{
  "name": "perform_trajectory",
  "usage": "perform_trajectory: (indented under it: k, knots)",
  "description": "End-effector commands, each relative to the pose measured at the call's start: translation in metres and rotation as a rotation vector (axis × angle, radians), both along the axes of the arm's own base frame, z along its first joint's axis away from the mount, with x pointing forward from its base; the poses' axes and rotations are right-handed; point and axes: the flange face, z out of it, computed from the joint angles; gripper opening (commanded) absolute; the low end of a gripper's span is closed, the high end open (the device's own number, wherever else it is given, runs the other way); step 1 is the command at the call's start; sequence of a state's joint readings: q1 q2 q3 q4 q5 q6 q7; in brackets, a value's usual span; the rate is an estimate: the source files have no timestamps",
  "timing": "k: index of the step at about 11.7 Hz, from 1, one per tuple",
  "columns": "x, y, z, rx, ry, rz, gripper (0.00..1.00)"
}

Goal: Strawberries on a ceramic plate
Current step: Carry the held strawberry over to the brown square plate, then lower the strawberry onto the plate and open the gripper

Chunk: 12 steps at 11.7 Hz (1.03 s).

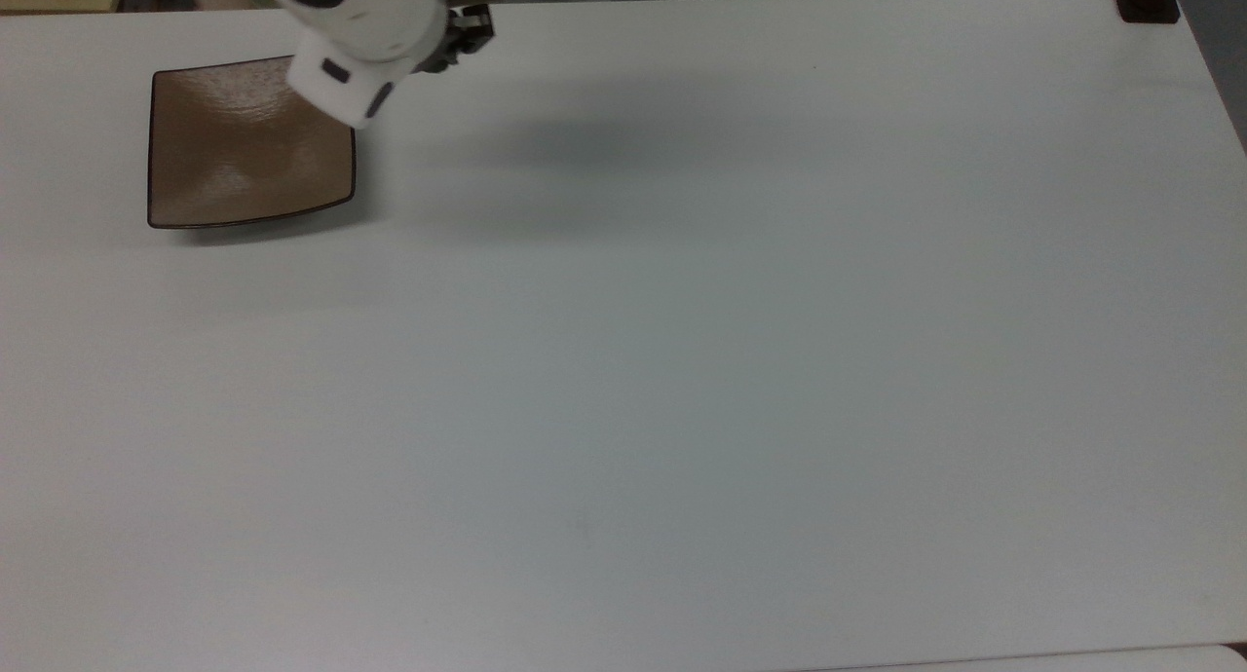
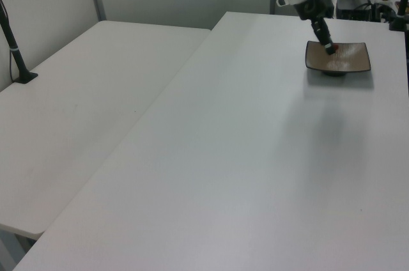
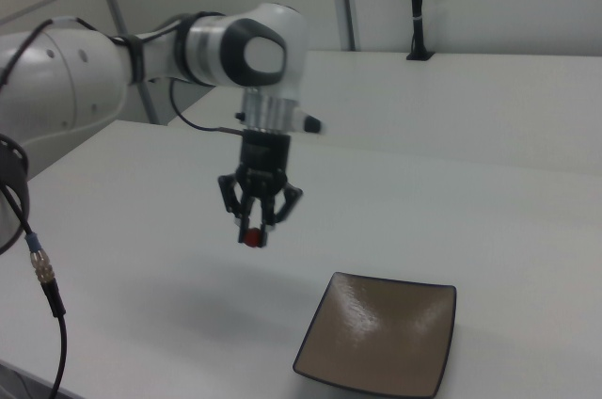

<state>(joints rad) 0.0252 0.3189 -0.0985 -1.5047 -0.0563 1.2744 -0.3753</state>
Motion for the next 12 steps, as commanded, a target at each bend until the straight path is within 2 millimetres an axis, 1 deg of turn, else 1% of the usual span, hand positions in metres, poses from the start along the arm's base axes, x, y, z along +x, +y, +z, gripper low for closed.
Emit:
perform_trajectory:
  k: [1,2,3,4,5,6,7,8,10,11,12]
  knots:
    - [0.005,-0.062,-0.026,0.039,0.084,-0.059,0.10]
    - [0.005,-0.080,-0.042,0.048,0.110,-0.061,0.10]
    - [0.006,-0.097,-0.053,0.059,0.128,-0.044,0.10]
    - [0.003,-0.118,-0.061,0.063,0.137,-0.050,0.10]
    - [0.001,-0.132,-0.066,0.067,0.139,-0.051,0.10]
    - [-0.001,-0.142,-0.073,0.081,0.153,-0.033,0.10]
    - [0.000,-0.152,-0.076,0.059,0.160,-0.026,0.10]
    - [0.006,-0.161,-0.087,0.037,0.147,-0.024,0.10]
    - [0.010,-0.182,-0.100,-0.003,0.104,-0.029,0.10]
    - [0.010,-0.194,-0.105,-0.014,0.094,-0.022,0.10]
    - [0.012,-0.205,-0.105,-0.039,0.086,-0.013,0.10]
